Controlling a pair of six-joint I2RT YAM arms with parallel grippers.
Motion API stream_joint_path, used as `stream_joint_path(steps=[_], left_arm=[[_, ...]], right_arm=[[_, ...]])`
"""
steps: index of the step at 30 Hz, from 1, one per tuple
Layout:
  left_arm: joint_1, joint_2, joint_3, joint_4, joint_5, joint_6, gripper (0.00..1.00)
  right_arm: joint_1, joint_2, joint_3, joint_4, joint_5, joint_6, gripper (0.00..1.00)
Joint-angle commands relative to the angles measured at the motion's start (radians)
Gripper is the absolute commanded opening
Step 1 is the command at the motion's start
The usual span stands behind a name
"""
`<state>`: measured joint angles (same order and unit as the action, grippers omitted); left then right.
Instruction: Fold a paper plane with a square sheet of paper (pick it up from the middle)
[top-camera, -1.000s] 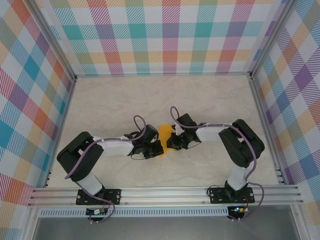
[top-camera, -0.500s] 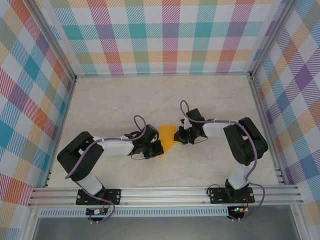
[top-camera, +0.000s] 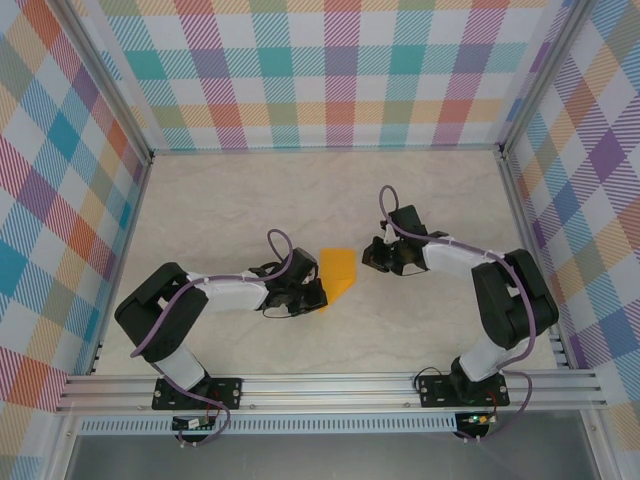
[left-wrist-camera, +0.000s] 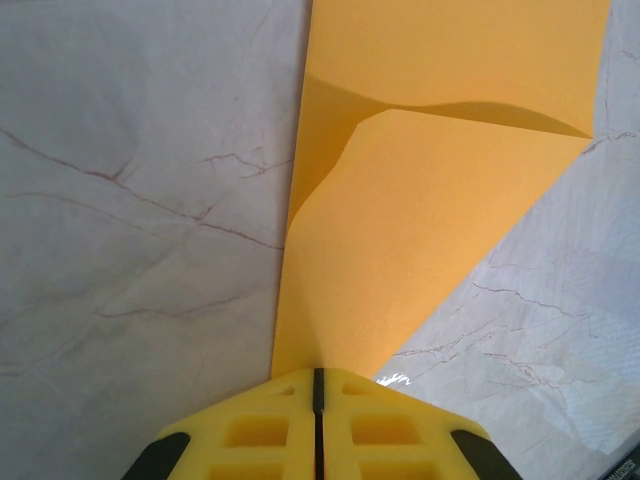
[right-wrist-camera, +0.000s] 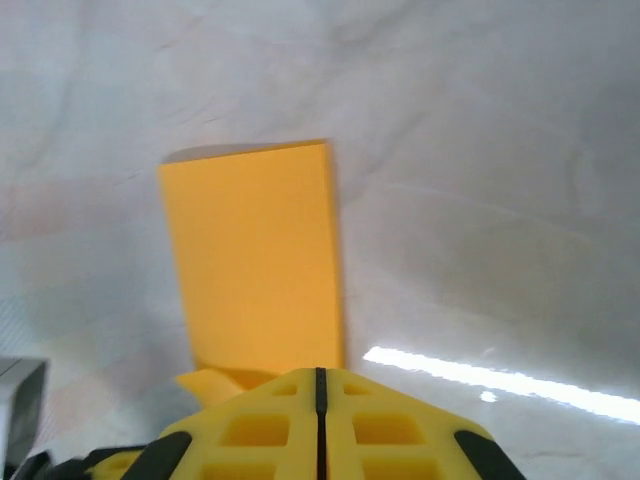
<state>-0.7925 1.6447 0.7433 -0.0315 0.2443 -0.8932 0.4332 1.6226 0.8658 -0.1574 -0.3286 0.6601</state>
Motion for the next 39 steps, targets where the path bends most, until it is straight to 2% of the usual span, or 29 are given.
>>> stream_joint_path(steps=[1, 10, 17, 23, 29, 39], left_arm=[[-0.014, 0.042, -0.015, -0.143, -0.048, 0.022, 0.08], [-0.014, 0.038, -0.004, -0.151, -0.048, 0.024, 0.08], [-0.016, 0.001, 0.024, -0.158, -0.053, 0.039, 0.08], [-0.049, -0.065, 0.053, -0.025, -0.081, 0.037, 0.12], [-0.056, 0.003, 0.085, 0.031, -0.063, 0.026, 0.14], [-0.061, 0.082, 0.094, 0.054, -0.098, -0.007, 0.14]], right_arm=[[0.060, -0.004, -0.015, 0.003, -0.059, -0.008, 0.08], [0.155, 0.110, 0.012, 0.055, -0.141, 0.037, 0.08], [0.165, 0.178, 0.047, -0.001, -0.096, 0.038, 0.07], [0.165, 0.196, 0.040, -0.025, -0.078, 0.038, 0.07], [0.165, 0.201, 0.038, -0.034, -0.067, 0.046, 0.07], [0.165, 0.219, 0.033, -0.037, -0.066, 0.050, 0.07]])
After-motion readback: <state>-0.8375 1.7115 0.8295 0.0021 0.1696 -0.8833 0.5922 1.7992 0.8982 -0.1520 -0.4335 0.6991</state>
